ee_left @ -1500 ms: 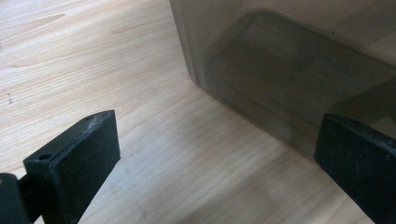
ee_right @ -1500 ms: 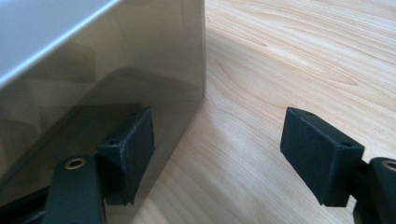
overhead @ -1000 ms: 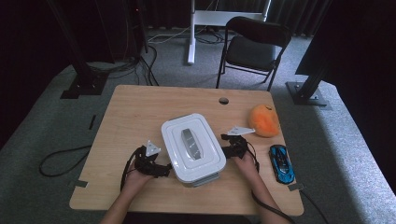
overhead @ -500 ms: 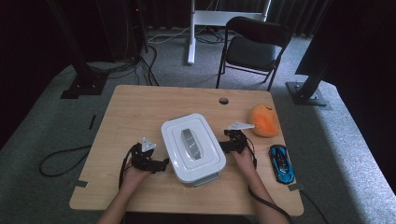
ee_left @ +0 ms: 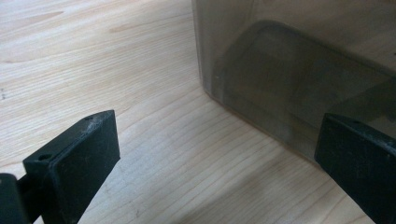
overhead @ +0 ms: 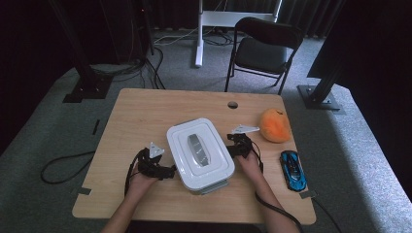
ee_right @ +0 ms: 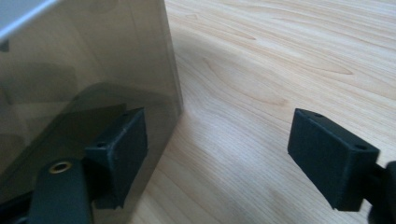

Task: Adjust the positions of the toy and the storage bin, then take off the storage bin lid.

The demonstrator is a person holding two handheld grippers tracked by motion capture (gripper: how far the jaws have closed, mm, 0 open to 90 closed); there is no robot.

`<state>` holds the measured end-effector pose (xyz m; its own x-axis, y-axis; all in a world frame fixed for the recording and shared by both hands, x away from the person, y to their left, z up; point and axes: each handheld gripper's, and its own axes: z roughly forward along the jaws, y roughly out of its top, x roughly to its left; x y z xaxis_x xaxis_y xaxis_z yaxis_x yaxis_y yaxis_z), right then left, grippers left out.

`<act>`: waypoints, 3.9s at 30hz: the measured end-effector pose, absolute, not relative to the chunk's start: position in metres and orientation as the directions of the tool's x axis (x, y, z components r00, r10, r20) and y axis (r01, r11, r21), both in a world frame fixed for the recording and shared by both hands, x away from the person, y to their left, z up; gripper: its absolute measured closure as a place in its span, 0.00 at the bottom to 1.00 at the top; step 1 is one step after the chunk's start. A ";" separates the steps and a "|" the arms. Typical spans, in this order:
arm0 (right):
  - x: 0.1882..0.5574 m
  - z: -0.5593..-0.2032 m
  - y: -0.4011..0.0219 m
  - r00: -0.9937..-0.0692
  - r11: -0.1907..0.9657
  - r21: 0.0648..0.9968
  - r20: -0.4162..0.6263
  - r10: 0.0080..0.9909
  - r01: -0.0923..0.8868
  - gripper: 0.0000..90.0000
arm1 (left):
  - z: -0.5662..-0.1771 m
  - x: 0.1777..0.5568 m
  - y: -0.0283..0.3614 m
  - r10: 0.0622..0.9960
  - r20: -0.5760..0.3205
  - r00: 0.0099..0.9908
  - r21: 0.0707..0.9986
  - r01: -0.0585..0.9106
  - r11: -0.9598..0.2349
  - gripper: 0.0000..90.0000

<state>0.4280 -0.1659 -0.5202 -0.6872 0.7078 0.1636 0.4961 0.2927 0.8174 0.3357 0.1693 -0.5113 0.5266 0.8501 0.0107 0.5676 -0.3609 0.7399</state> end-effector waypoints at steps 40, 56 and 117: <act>0.398 -0.516 -0.195 -0.753 0.336 0.813 0.180 0.633 0.476 0.24 | -0.515 0.314 0.147 0.807 0.020 0.590 0.722 0.550 -0.420 0.01; 0.380 -0.515 -0.214 -0.681 0.266 0.831 0.173 0.711 0.489 0.16 | -0.523 0.316 0.172 0.799 0.005 0.601 0.725 0.548 -0.416 0.01; 0.318 -0.394 -0.234 -0.674 0.172 0.908 0.146 0.724 0.382 0.14 | -0.546 0.306 0.273 0.912 0.012 0.411 0.682 0.663 -0.308 0.01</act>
<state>0.3181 -0.2342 -0.3939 -0.6740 0.7241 0.1462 0.3815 0.1717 0.9083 0.3060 0.2733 -0.5463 0.4109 0.9116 0.0124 0.6629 -0.3080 0.6824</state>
